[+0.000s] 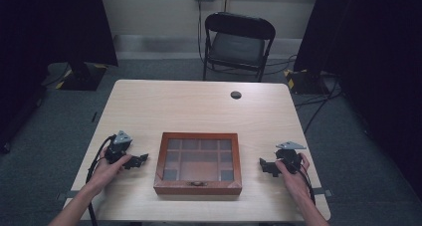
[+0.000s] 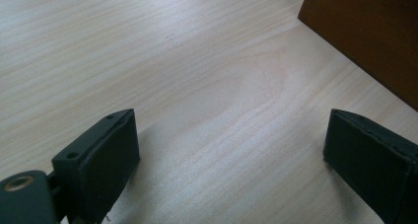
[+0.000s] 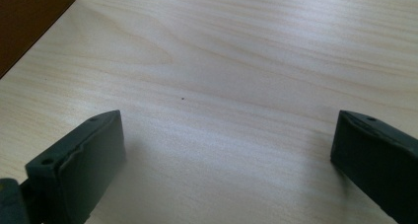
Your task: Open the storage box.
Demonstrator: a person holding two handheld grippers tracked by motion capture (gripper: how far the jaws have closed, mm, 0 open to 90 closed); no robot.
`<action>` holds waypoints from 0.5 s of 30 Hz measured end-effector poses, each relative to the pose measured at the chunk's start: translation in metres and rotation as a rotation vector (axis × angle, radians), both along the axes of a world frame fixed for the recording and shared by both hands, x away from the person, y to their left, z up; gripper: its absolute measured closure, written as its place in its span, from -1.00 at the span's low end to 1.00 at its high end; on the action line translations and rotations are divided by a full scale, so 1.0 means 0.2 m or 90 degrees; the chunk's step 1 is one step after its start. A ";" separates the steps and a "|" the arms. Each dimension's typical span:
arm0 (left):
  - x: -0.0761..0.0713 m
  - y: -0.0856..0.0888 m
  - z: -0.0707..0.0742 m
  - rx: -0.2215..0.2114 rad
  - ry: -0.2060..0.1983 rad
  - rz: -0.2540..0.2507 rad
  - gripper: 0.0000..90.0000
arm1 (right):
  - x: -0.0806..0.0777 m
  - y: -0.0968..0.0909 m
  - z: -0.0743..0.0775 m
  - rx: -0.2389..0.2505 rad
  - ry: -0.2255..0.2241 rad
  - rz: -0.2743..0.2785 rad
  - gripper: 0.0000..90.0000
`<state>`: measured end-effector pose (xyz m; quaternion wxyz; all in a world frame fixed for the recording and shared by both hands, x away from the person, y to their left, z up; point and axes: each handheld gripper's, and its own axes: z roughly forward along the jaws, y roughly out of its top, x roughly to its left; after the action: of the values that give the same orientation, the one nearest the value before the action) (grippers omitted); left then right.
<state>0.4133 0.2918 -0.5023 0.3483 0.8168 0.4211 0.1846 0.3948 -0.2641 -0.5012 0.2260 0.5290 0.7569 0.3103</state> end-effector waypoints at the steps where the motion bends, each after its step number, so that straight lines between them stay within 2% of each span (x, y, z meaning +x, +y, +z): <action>1: 0.00 0.00 0.00 -0.002 0.000 0.001 -0.86 | 0.00 0.00 0.00 0.000 0.000 0.001 -1.00; 5: 0.00 0.00 0.00 0.000 0.004 0.010 -0.91 | 0.00 0.00 0.01 -0.001 0.008 0.011 -0.97; 7: 0.00 0.00 0.00 0.000 0.004 0.010 -0.91 | 0.00 0.00 0.02 -0.004 0.011 0.017 -0.81; 8: 0.00 0.00 0.00 0.000 0.004 0.010 -0.91 | 0.00 0.00 0.03 -0.003 0.013 0.009 -0.63; 9: 0.00 0.00 0.00 0.000 0.004 0.010 -0.91 | 0.00 0.00 0.03 -0.003 0.013 0.009 -0.63; 10: 0.00 0.00 0.00 0.000 0.004 0.010 -0.91 | 0.01 0.00 0.05 0.000 0.018 -0.008 -0.58; 15: 0.00 0.00 0.00 0.000 0.004 0.010 -0.91 | 0.00 0.02 0.09 0.011 0.016 0.011 -0.53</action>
<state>0.4138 0.2913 -0.5026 0.3456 0.8141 0.4286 0.1849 0.3949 -0.2610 -0.4833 0.2092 0.5279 0.7617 0.3120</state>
